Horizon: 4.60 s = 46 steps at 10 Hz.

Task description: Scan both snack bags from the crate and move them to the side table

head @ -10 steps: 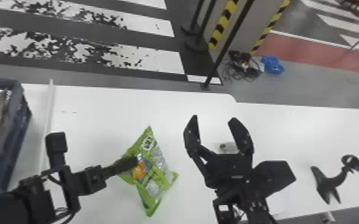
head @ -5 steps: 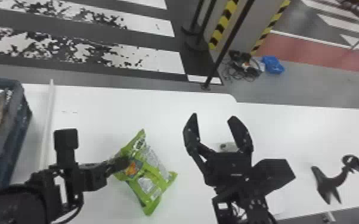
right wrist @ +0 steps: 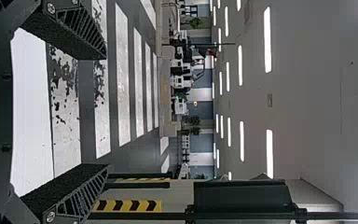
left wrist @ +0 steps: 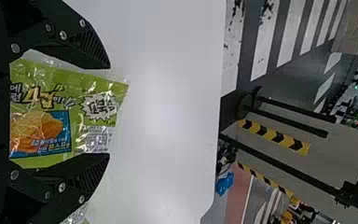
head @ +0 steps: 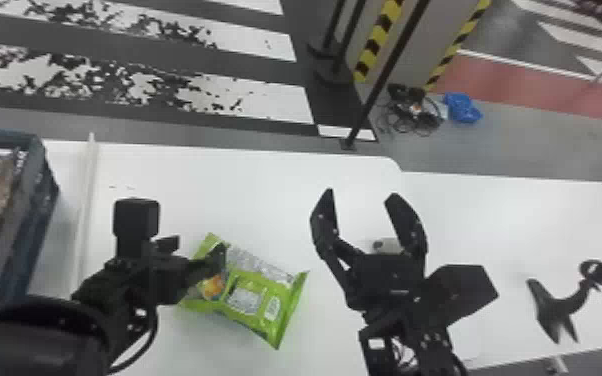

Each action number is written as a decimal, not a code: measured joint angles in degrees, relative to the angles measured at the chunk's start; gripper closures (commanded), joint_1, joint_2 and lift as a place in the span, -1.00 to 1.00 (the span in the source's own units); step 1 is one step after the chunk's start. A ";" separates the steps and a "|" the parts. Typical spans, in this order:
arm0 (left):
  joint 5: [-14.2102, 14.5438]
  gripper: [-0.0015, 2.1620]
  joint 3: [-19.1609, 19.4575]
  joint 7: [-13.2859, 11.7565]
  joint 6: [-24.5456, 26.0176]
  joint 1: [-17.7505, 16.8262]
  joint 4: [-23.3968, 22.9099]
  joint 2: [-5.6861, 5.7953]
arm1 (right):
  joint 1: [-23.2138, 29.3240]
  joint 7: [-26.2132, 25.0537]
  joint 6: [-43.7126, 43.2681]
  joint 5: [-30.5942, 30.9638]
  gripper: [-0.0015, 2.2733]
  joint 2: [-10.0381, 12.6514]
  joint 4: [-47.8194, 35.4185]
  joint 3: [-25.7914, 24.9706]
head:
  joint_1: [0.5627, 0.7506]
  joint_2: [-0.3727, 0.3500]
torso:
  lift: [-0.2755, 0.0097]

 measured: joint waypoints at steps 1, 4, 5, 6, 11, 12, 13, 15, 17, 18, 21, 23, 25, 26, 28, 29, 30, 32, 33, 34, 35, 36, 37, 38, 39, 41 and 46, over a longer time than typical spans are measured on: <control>-0.89 -0.93 0.36 0.79 -0.12 0.96 -3.04 0.50 | 0.05 0.07 0.06 -0.26 -0.91 -0.04 -0.01 -0.16 | 0.41 -0.82 | 0.73; 0.54 -0.93 6.96 0.85 0.45 6.41 -13.56 6.02 | 0.05 0.06 0.19 -0.61 -0.91 -0.06 0.03 -0.42 | 0.41 -0.56 | 0.73; 1.92 -0.93 9.42 0.73 0.18 8.90 -17.54 8.39 | -0.05 0.07 0.18 -0.64 -0.91 -0.06 0.26 -0.51 | 0.41 -0.44 | 0.73; 3.90 -0.93 12.38 0.42 -0.33 11.67 -21.72 10.41 | -0.34 0.08 0.18 -0.74 -0.91 -0.06 0.70 -0.51 | 0.41 -0.35 | 0.73; 5.56 -0.93 24.32 2.81 -22.12 25.00 -34.05 16.12 | -1.72 0.12 0.16 -0.80 -0.91 -0.66 3.07 0.76 | 0.41 0.09 | 0.73; 6.86 -0.93 26.69 2.10 -24.42 26.06 -34.06 16.63 | -1.90 0.14 0.17 -0.84 -0.91 -0.67 3.42 0.77 | 0.41 0.13 | 0.73; 8.11 -0.93 28.74 1.41 -25.59 26.88 -33.95 17.04 | -2.23 0.20 0.94 -1.02 -0.91 -0.62 3.95 0.78 | 0.41 0.19 | 0.73; 10.63 -0.93 32.52 -0.88 -26.27 28.20 -33.62 17.24 | -3.06 2.32 8.37 -1.41 -0.91 -0.43 4.77 0.58 | 0.41 0.32 | 0.73; 12.51 -0.93 35.45 -2.59 -25.26 29.11 -33.38 16.77 | -4.09 7.17 12.09 -2.70 -0.91 -0.27 6.89 -0.56 | 0.41 0.40 | 0.73; 12.83 -0.93 35.89 -2.84 -24.54 29.35 -33.35 16.64 | -4.62 10.09 13.22 -4.05 -0.82 -0.24 8.24 -1.90 | 0.41 0.41 | 0.73; 14.79 -0.93 37.78 -4.63 -23.75 31.39 -33.27 16.19 | -8.75 12.23 20.14 -6.31 -0.82 -0.15 12.71 -4.32 | 0.41 0.35 | 0.73; 15.45 -0.93 39.20 -5.75 -23.74 33.31 -33.71 15.06 | -10.10 13.81 20.92 -6.99 -0.26 -0.14 14.44 -4.74 | 0.41 0.34 | 0.73; 15.47 -0.93 39.86 -6.29 -23.74 34.64 -34.31 14.08 | -10.43 14.08 24.35 -6.59 0.85 0.06 13.66 -2.70 | 0.41 0.44 | 0.73; 15.34 -0.93 39.89 -6.59 -23.73 34.90 -34.40 13.62 | -10.43 14.82 29.90 -6.15 0.98 0.10 11.81 -1.57 | 0.41 0.51 | 0.73; 14.95 -0.93 39.81 -6.72 -23.39 35.01 -34.34 13.21 | -9.26 16.93 38.69 -5.45 0.98 0.19 7.22 -0.10 | 0.41 0.63 | 0.73; 14.82 -0.93 39.72 -6.79 -23.23 34.97 -34.30 13.09 | -8.14 18.08 42.28 -5.13 0.98 0.24 4.67 0.60 | 0.41 0.70 | 0.73; 14.71 -0.93 39.67 -6.87 -23.05 34.96 -34.25 12.98 | -7.44 18.37 45.79 -4.66 0.98 0.37 2.82 1.71 | 0.41 0.77 | 0.73; 14.40 -0.93 39.63 -6.99 -22.87 34.97 -34.08 12.57 | -6.70 18.28 51.60 -3.94 0.98 0.54 0.60 4.73 | 0.41 0.93 | 0.73; 14.31 -0.93 39.63 -7.00 -22.85 35.00 -33.93 12.52 | -6.59 18.22 53.59 -3.42 0.98 0.55 -0.29 6.36 | 0.41 0.97 | 0.73; 14.28 -0.93 39.60 -7.00 -22.85 35.01 -33.77 12.52 | -6.67 18.19 54.98 -2.94 0.98 0.56 -0.88 7.88 | 0.41 1.00 | 0.73; 14.28 -0.93 39.53 -7.00 -22.81 35.03 -33.71 12.54 | -7.08 18.19 55.64 -2.31 0.98 0.56 -0.97 9.26 | 0.41 1.00 | 0.73; 14.28 -0.93 39.37 -7.00 -22.78 35.00 -33.70 12.56 | -7.90 18.08 55.84 -1.43 0.98 0.60 -0.16 10.65 | 0.41 1.00 | 0.73; 14.28 -0.93 39.32 -7.00 -22.80 35.04 -33.82 12.61 | -9.61 18.02 55.78 -1.09 0.98 0.89 1.92 11.56 | 0.41 1.00 | 0.73; 14.28 -0.93 39.37 -7.01 -22.85 35.11 -33.92 12.70 | -11.16 18.09 55.77 -1.41 0.98 1.23 3.82 12.01 | 0.41 1.00 | 0.73; 14.28 -0.93 39.49 -7.00 -22.85 35.13 -33.90 12.82 | -12.33 18.11 55.88 -1.61 0.98 1.50 5.15 12.76 | 0.41 1.00 | 0.73; 14.35 -0.93 39.54 -7.01 -22.83 35.13 -33.73 12.97 | -14.32 18.03 55.91 -1.22 0.98 2.40 7.68 14.61 | 0.41 1.00 | 0.73; 14.45 -0.93 39.54 -7.08 -22.83 35.05 -33.19 13.31 | -19.64 18.11 55.40 -1.04 0.98 5.06 15.62 17.03 | 0.41 1.00 | 0.73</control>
